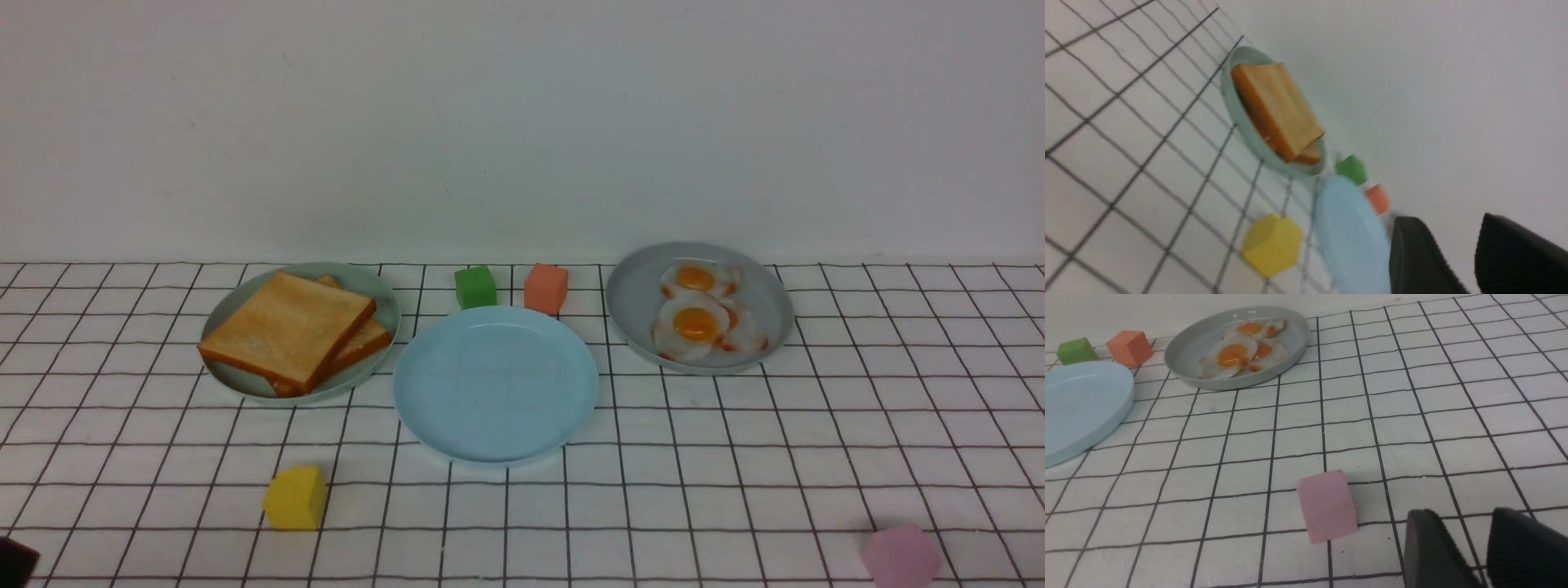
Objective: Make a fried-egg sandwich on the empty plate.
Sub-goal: Use the left arm to grab a slice of bread
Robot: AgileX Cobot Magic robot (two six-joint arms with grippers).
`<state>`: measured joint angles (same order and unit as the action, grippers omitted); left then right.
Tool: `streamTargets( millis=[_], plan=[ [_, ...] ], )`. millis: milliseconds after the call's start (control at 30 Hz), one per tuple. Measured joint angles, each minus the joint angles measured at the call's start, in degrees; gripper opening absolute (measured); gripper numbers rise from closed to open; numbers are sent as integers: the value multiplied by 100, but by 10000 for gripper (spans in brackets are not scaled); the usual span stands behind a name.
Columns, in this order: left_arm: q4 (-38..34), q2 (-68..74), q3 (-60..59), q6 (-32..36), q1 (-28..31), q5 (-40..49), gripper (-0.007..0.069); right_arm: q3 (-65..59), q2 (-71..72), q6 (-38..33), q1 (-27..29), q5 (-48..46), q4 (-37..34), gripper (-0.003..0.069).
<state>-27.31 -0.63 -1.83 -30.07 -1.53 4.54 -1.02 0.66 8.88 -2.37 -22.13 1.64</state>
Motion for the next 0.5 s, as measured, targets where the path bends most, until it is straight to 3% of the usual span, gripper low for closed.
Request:
streamTargets(
  millis=[133, 300, 500],
  plan=[
    [-106, 0, 76, 52, 0, -231, 226, 0, 0, 0, 0, 0, 0, 241],
    [586, 568, 1256, 1020, -217, 970, 150, 0, 0, 0, 0, 0, 0, 241],
    [861, 3080, 3332, 2581, -388, 3596, 68, 0, 0, 0, 0, 0, 0, 241]
  ],
)
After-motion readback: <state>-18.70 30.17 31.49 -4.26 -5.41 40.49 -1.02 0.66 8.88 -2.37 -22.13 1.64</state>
